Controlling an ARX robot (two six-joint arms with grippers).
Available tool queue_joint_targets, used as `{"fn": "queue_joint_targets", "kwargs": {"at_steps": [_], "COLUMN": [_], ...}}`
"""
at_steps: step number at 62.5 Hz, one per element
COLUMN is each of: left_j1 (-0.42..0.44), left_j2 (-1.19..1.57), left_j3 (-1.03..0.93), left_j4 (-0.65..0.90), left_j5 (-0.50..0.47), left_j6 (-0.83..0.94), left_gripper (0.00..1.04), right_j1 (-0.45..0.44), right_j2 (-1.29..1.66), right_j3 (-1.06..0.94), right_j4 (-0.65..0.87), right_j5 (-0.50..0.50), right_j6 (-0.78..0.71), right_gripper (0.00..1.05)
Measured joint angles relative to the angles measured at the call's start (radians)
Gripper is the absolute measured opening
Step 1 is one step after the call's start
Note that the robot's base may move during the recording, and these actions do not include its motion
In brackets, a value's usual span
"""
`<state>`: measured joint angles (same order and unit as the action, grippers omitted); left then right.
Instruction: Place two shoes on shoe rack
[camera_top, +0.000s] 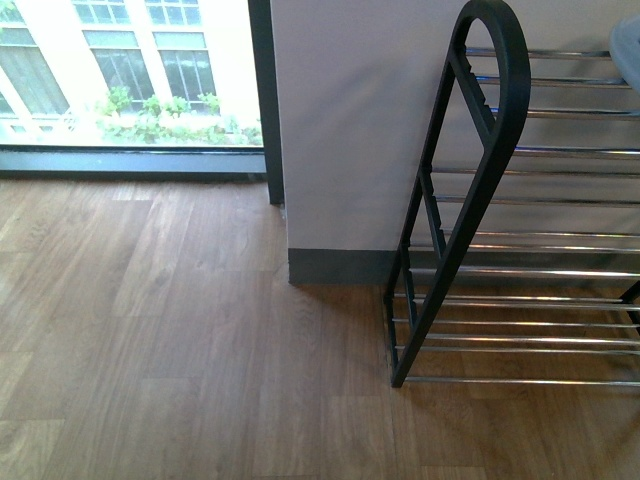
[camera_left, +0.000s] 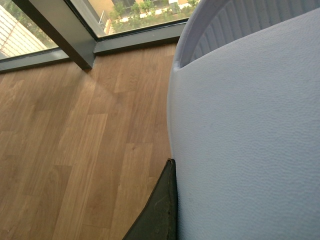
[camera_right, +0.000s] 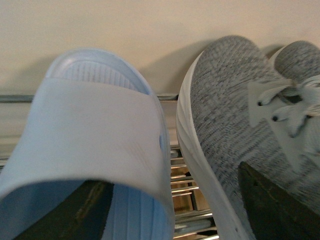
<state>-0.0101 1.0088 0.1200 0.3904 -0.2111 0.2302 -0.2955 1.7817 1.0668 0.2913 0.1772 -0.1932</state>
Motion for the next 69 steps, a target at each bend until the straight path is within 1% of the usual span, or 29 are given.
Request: {"fn": "queue_joint_targets", "kwargs": {"at_steps": [2,6,10,19,28,36,42,49,55,60,61,62,63,64,65,66,68,69], "left_j1": [0.0,0.0,0.0,0.0,0.0,0.0,0.0,0.0,0.0,0.0,0.0,0.0,0.0,0.0,0.0,0.0,0.0,0.0], "left_j2": [0.0,0.0,0.0,0.0,0.0,0.0,0.0,0.0,0.0,0.0,0.0,0.0,0.0,0.0,0.0,0.0,0.0,0.0], "left_j3": [0.0,0.0,0.0,0.0,0.0,0.0,0.0,0.0,0.0,0.0,0.0,0.0,0.0,0.0,0.0,0.0,0.0,0.0], "left_j4": [0.0,0.0,0.0,0.0,0.0,0.0,0.0,0.0,0.0,0.0,0.0,0.0,0.0,0.0,0.0,0.0,0.0,0.0], "left_j5": [0.0,0.0,0.0,0.0,0.0,0.0,0.0,0.0,0.0,0.0,0.0,0.0,0.0,0.0,0.0,0.0,0.0,0.0], "left_j6": [0.0,0.0,0.0,0.0,0.0,0.0,0.0,0.0,0.0,0.0,0.0,0.0,0.0,0.0,0.0,0.0,0.0,0.0], "left_gripper": [0.02,0.02,0.02,0.02,0.02,0.02,0.02,0.02,0.02,0.02,0.02,0.02,0.02,0.02,0.02,0.02,0.02,0.02], "right_j1": [0.0,0.002,0.003,0.009,0.036,0.068,0.093,0.143,0.159,0.161,0.153,0.132,0.127,0.122,0.121,0.121,0.122,0.126], "right_j2": [-0.018,-0.072,-0.115,-0.23,-0.395,-0.557,-0.673,-0.787,-0.791,-0.789,-0.779,-0.762,-0.759,-0.755,-0.754,-0.755,-0.763,-0.773], "right_j3": [-0.01,-0.043,-0.076,-0.184,-0.343,-0.505,-0.642,-0.831,-0.91,-0.929,-0.934,-0.95,-0.956,-0.967,-0.973,-0.982,-0.991,-0.999], "right_j4": [0.001,0.011,0.023,0.06,0.11,0.203,0.278,0.389,0.468,0.476,0.497,0.567,0.587,0.62,0.632,0.64,0.639,0.634], "right_j5": [-0.007,-0.019,-0.033,-0.054,-0.068,-0.064,-0.039,0.032,0.084,0.092,0.055,-0.054,-0.087,-0.145,-0.175,-0.229,-0.275,-0.307], "right_j6": [0.005,0.015,0.027,0.06,0.113,0.164,0.199,0.257,0.285,0.303,0.299,0.282,0.272,0.261,0.254,0.246,0.238,0.23], "right_gripper": [0.79,0.89,0.97,0.95,0.95,0.95,0.95,0.95,0.95,0.95,0.94,0.89,0.87,0.84,0.82,0.79,0.76,0.72]}}
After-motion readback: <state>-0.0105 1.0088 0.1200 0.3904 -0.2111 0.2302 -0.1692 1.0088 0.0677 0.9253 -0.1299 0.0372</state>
